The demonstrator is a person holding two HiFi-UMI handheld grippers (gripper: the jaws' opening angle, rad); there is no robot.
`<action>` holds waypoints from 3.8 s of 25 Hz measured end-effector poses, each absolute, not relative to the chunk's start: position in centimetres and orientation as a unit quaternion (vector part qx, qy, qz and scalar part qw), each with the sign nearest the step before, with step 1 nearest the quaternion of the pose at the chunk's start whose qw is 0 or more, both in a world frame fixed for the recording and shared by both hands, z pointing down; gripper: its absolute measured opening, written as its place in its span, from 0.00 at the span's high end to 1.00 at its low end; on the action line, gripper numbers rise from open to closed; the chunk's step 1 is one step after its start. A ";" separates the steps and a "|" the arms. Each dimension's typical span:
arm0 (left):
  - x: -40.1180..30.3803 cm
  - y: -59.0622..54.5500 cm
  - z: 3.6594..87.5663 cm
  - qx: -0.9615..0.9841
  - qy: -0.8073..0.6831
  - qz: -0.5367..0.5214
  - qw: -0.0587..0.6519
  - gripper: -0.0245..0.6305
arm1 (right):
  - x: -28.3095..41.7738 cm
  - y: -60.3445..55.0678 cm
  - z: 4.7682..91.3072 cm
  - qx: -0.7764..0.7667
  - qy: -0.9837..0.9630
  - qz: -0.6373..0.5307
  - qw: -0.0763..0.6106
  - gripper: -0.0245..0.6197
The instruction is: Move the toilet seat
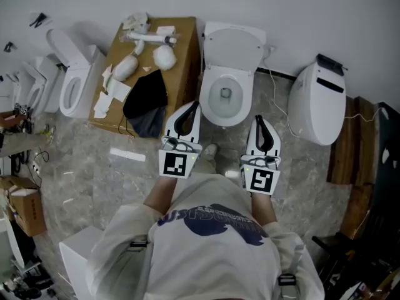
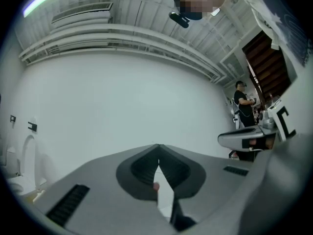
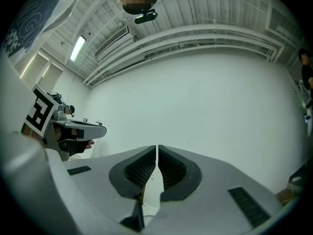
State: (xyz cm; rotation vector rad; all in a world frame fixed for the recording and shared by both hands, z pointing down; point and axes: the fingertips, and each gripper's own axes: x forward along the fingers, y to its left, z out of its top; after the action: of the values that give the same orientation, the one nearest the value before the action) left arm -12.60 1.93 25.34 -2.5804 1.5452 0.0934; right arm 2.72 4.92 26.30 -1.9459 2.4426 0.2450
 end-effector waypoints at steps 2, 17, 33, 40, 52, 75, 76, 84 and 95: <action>-13.2 -0.8 25.5 -0.858 0.509 0.029 0.063 0.96 | 2.0 2.2 26.2 -0.622 0.779 0.084 0.001 0.92; -14.7 -14.9 37.7 -0.840 0.530 -0.019 -0.112 0.96 | 10.5 -8.6 36.6 -0.654 0.751 -0.047 -0.078 0.92; -16.5 -19.0 63.8 -0.815 0.454 -0.182 -0.312 0.95 | 20.5 -12.1 62.1 -0.648 0.684 -0.333 -0.046 0.65; -15.2 -18.0 74.9 -0.797 0.423 -0.194 -0.385 0.73 | 18.7 -12.7 73.3 -0.606 0.692 -0.390 -0.050 0.52; -15.7 -17.0 89.5 -0.779 0.403 -0.164 -0.452 0.56 | 18.0 -12.4 90.0 -0.586 0.663 -0.466 -0.020 0.39; -13.9 -17.2 94.1 -0.754 0.370 -0.109 -0.532 0.44 | 13.1 -14.6 94.8 -0.512 0.679 -0.525 0.017 0.30; -13.9 -17.2 94.1 -0.753 0.369 -0.109 -0.534 0.44 | 13.1 -14.7 94.6 -0.513 0.679 -0.524 0.020 0.30; -13.7 -17.0 93.0 -0.733 0.359 -0.103 -0.568 0.43 | 13.2 -14.8 92.7 -0.506 0.671 -0.540 0.039 0.32; -13.7 -17.4 88.3 -0.709 0.376 -0.099 -0.588 0.43 | 13.2 -14.9 88.0 -0.486 0.666 -0.564 0.023 0.31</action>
State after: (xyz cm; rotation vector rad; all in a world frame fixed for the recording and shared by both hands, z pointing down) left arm -13.68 -17.44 88.35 -3.8559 2.0462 -0.5381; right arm 13.22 -14.95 87.99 -1.5061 2.0634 -1.7474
